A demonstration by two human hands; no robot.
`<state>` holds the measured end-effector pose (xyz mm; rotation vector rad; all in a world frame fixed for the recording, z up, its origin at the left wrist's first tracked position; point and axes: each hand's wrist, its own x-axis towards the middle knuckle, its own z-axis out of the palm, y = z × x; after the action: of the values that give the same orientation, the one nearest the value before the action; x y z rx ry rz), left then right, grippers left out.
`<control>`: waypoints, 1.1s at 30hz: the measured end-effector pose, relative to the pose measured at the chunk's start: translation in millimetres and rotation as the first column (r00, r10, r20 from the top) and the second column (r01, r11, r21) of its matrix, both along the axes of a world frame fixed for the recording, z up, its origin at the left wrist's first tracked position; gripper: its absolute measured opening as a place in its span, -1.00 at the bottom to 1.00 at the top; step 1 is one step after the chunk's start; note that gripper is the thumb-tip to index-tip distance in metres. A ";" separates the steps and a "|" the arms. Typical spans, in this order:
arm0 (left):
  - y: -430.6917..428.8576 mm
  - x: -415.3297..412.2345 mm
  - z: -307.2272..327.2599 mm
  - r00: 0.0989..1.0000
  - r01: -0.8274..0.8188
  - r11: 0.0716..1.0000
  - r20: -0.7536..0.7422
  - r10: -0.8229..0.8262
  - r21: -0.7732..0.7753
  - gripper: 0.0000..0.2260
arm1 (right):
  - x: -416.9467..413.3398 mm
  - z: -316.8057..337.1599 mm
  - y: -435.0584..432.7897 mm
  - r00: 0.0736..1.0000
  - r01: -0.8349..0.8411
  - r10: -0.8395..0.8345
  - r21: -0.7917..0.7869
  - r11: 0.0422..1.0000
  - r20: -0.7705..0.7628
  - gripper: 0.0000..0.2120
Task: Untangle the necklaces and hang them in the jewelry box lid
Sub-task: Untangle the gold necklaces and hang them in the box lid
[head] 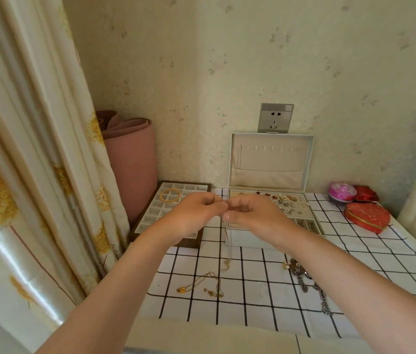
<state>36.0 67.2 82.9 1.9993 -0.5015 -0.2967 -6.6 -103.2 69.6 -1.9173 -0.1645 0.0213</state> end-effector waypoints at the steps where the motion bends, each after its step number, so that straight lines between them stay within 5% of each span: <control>1: -2.2 0.4 -0.3 1.000 -0.013 1.000 0.001 0.013 0.003 -0.83 | -0.2 0.7 -1.9 1.000 0.016 -0.016 0.015 1.000 -0.003 -0.82; 6: -10.3 2.1 0.0 0.999 -0.003 0.999 -0.039 0.005 0.036 -0.79 | -0.4 4.4 -9.3 0.999 0.051 -0.051 -0.033 0.998 0.000 -0.96; 11: -17.9 7.4 -0.6 0.977 -0.095 0.991 -0.181 0.110 0.089 -0.76 | 0.2 7.4 -22.7 0.996 0.057 -0.062 -0.083 0.995 -0.060 -0.77; 18: -3.0 21.4 -17.2 0.908 -0.235 0.901 -0.414 0.068 -0.365 -0.69 | 6.9 0.6 -53.4 0.978 0.050 0.005 0.261 0.964 -0.208 -0.66; 20: -1.2 24.0 -24.3 0.885 -0.236 0.890 -0.464 0.032 -0.390 -0.70 | 8.0 2.1 -59.1 0.966 0.080 0.009 0.330 0.940 -0.257 -0.66; 25: -7.0 21.8 -31.7 0.903 -0.209 0.923 -0.425 0.056 -0.322 -0.73 | 11.1 3.3 -68.2 0.964 0.079 -0.014 0.236 0.968 -0.266 -0.57; 31: -12.5 19.6 -19.6 0.844 -0.226 0.752 -0.510 -0.167 -0.619 -0.73 | 8.4 0.8 -70.9 0.956 -0.031 0.050 0.072 0.997 -0.288 -0.66; 33: -15.4 17.5 -12.1 0.864 -0.160 0.786 -0.470 -0.181 -0.597 -0.76 | 5.7 2.5 -69.9 0.945 -0.119 0.119 0.018 0.993 -0.306 -0.76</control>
<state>53.6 51.8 70.8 1.1956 -0.2202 -0.5676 -1.0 -173.1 72.1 -1.8767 -0.0700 0.3988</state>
